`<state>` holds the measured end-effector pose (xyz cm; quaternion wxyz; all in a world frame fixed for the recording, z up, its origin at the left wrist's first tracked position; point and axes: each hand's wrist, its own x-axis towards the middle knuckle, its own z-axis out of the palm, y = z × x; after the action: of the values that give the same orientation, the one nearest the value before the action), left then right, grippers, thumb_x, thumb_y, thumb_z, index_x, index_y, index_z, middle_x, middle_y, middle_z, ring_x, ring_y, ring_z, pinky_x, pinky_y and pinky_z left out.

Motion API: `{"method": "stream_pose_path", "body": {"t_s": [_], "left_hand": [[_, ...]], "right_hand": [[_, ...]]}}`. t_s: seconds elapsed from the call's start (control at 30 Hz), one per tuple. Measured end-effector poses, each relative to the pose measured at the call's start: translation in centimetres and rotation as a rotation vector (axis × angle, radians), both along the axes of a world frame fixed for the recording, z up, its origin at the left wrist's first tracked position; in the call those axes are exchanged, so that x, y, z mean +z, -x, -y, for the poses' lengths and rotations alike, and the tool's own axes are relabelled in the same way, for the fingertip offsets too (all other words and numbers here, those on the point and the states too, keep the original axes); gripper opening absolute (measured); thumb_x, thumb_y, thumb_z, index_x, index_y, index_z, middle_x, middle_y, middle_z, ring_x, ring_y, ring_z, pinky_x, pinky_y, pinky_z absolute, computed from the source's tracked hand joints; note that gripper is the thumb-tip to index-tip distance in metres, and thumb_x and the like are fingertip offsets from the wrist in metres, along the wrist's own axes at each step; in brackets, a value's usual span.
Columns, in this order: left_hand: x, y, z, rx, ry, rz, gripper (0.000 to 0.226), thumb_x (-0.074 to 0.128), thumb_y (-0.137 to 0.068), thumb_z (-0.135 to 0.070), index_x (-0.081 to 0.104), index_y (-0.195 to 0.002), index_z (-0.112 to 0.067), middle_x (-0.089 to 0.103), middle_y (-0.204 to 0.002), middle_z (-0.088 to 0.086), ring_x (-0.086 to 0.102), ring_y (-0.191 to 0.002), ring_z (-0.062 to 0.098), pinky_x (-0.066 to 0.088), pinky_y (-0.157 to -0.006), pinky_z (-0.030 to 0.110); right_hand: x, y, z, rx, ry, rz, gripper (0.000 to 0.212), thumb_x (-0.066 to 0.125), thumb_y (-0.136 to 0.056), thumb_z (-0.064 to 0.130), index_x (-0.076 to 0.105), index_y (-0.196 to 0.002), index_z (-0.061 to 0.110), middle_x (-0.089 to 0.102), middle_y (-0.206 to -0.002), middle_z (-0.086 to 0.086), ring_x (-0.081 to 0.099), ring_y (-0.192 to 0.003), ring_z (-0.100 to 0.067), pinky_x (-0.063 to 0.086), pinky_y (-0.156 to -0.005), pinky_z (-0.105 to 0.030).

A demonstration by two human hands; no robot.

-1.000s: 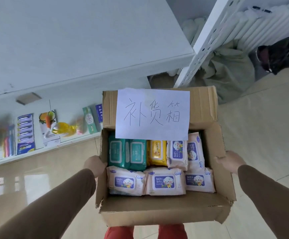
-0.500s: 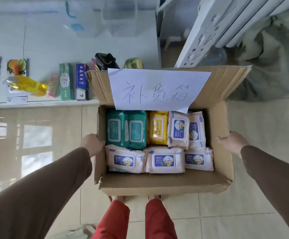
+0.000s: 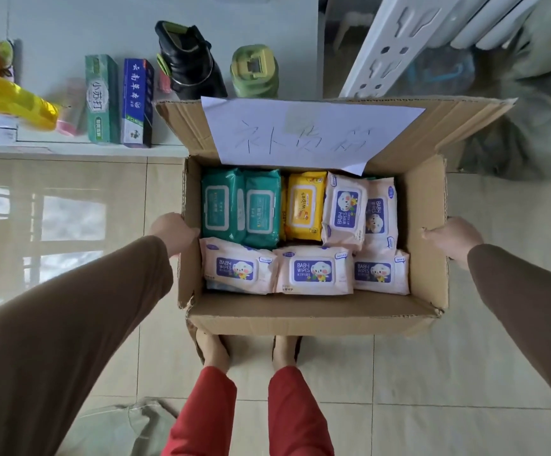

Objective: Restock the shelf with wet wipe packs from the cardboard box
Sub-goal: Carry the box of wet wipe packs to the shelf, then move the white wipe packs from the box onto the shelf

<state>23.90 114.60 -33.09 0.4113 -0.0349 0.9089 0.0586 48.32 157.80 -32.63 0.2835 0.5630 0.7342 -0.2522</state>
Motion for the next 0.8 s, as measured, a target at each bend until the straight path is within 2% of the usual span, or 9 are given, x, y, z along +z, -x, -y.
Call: {"method": "stream_pose_path", "body": {"t_s": [0.1,0.2,0.27,0.33,0.4,0.47,0.6,0.7,0.8], "left_hand": [[1.1,-1.1,0.2,-0.015,-0.089,-0.132,0.029,0.068,-0.087,-0.03,0.059,-0.101,-0.006,0.062,-0.087,0.007,0.062,-0.088,0.031,0.044,-0.063,0.033],[2.8,-3.3,0.6,-0.078,-0.197,-0.403,0.053,0.073,-0.081,-0.028,0.046,-0.124,-0.015,0.053,-0.118,0.008,0.051,-0.109,0.03,0.044,-0.087,0.039],[3.5,-4.5,0.7,-0.258,-0.262,-0.555,0.056,0.072,-0.078,-0.026,0.044,-0.127,-0.018,0.047,-0.124,0.007,0.044,-0.113,0.028,0.04,-0.095,0.04],[3.5,-5.7,0.4,-0.467,-0.32,-0.541,0.053,0.067,-0.08,-0.024,0.046,-0.129,-0.019,0.048,-0.124,0.005,0.042,-0.114,0.025,0.04,-0.098,0.039],[2.9,-6.8,-0.2,-0.63,-0.331,-0.419,0.057,0.066,-0.081,-0.024,0.045,-0.134,-0.019,0.048,-0.128,0.002,0.041,-0.118,0.023,0.041,-0.103,0.039],[1.9,-7.5,-1.0,-0.769,-0.266,-0.301,0.067,0.071,-0.082,-0.034,0.04,-0.139,-0.02,0.048,-0.134,0.001,0.042,-0.124,0.023,0.039,-0.107,0.039],[-0.5,-7.4,-2.3,-0.893,-0.118,-0.252,0.066,0.073,-0.081,-0.044,0.042,-0.134,-0.02,0.051,-0.13,0.001,0.049,-0.123,0.023,0.04,-0.103,0.039],[-1.7,-7.8,-2.8,-0.929,-0.06,-0.293,0.067,0.073,-0.081,-0.045,0.041,-0.134,-0.019,0.053,-0.123,0.003,0.056,-0.113,0.026,0.045,-0.096,0.041],[-2.2,-8.4,-3.0,-0.973,0.005,-0.36,0.071,0.076,-0.077,-0.048,0.039,-0.131,-0.019,0.053,-0.118,0.004,0.06,-0.103,0.027,0.042,-0.092,0.041]], "right_hand": [[1.0,-0.2,1.7,-0.048,-0.094,-0.155,0.05,0.066,-0.091,0.025,0.052,-0.133,0.001,0.064,-0.124,-0.018,0.059,-0.115,-0.04,0.05,-0.093,-0.045],[2.6,-0.4,5.4,-0.005,-0.298,-0.419,0.053,0.061,-0.088,0.014,0.045,-0.139,0.009,0.052,-0.136,-0.015,0.046,-0.126,-0.035,0.04,-0.102,-0.042],[3.7,-0.3,8.6,0.159,-0.383,-0.587,0.055,0.06,-0.087,0.013,0.044,-0.139,0.012,0.045,-0.142,-0.011,0.038,-0.131,-0.03,0.034,-0.109,-0.04],[4.0,-0.1,11.9,0.22,-0.254,-0.677,0.044,0.06,-0.09,0.014,0.049,-0.133,0.016,0.049,-0.135,-0.005,0.043,-0.124,-0.023,0.039,-0.105,-0.038],[3.4,-0.1,14.7,0.2,-0.017,-0.615,0.031,0.063,-0.093,0.018,0.054,-0.122,0.023,0.052,-0.122,0.003,0.053,-0.113,-0.017,0.048,-0.098,-0.038],[2.3,-0.1,16.6,0.271,0.101,-0.5,0.03,0.067,-0.092,0.021,0.054,-0.117,0.028,0.052,-0.116,0.006,0.055,-0.109,-0.015,0.051,-0.095,-0.037],[-0.6,0.5,18.3,0.469,0.12,-0.294,0.055,0.072,-0.086,0.037,0.05,-0.133,0.021,0.049,-0.13,-0.005,0.048,-0.121,-0.024,0.044,-0.099,-0.036],[-2.3,1.3,18.9,0.545,0.063,-0.139,0.072,0.073,-0.081,0.047,0.043,-0.14,0.019,0.038,-0.14,-0.012,0.048,-0.124,-0.033,0.048,-0.098,-0.041],[-3.0,1.7,18.8,0.533,0.06,-0.064,0.084,0.079,-0.075,0.049,0.036,-0.142,0.021,0.031,-0.145,-0.014,0.051,-0.124,-0.035,0.052,-0.096,-0.043]]}}
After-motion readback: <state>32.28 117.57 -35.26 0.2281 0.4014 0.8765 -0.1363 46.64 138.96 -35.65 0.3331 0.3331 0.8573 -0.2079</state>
